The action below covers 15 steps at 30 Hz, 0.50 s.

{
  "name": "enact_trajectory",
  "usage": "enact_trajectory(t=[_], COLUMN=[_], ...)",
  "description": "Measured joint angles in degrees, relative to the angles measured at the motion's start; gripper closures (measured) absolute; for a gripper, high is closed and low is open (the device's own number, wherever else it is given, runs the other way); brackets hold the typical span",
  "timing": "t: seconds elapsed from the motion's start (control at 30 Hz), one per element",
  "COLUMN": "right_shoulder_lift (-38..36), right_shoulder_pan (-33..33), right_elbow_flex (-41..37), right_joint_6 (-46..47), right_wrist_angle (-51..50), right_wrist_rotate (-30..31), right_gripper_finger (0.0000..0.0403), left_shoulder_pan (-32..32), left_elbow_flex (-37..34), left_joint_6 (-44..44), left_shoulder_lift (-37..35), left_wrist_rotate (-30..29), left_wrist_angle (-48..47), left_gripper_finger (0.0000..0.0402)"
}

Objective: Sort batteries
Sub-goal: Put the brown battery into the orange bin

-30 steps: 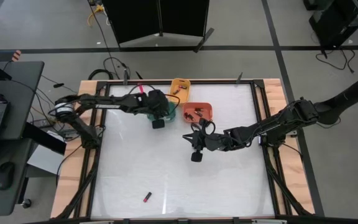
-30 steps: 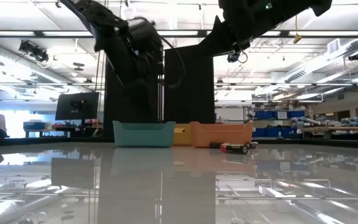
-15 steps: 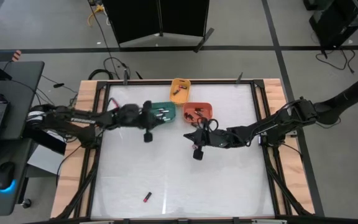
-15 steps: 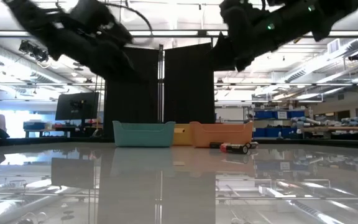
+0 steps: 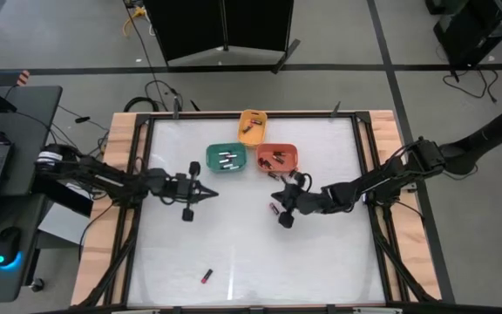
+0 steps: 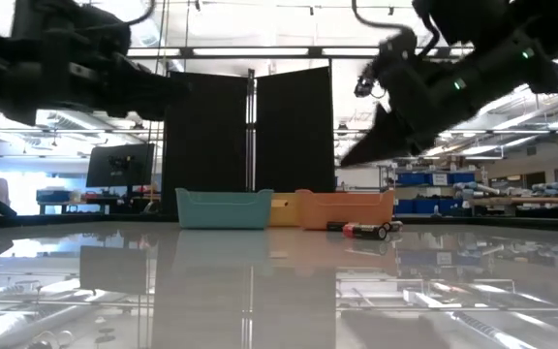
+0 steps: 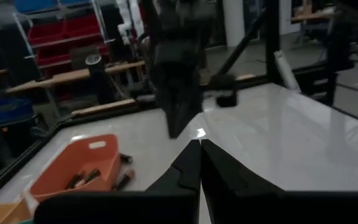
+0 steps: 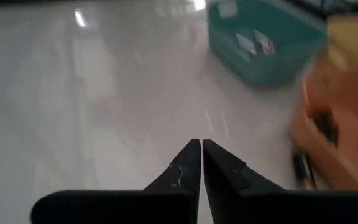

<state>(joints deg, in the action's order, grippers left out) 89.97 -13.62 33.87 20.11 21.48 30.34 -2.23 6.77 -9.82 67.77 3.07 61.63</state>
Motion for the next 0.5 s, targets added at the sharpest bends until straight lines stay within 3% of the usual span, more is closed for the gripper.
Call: enact_trajectory(t=[0.2, 0.5], right_shoulder_lift=[0.0, -0.02], right_shoulder_pan=[-0.52, 2.79], right_elbow_flex=[-0.04, -0.02], right_joint_6=[9.8, 16.19], right_wrist_angle=[-14.28, -22.81], right_wrist_rotate=[0.35, 6.07], right_gripper_finger=[0.0356, 0.0252], left_shoulder_pan=[-1.63, -1.67], left_elbow_flex=[-1.12, -1.12], left_joint_6=[-0.04, -0.01], left_shoulder_lift=[0.02, 0.02], left_wrist_rotate=[-0.48, -0.87], left_wrist_angle=[0.3, -0.09], left_gripper_finger=[0.0385, 0.0385])
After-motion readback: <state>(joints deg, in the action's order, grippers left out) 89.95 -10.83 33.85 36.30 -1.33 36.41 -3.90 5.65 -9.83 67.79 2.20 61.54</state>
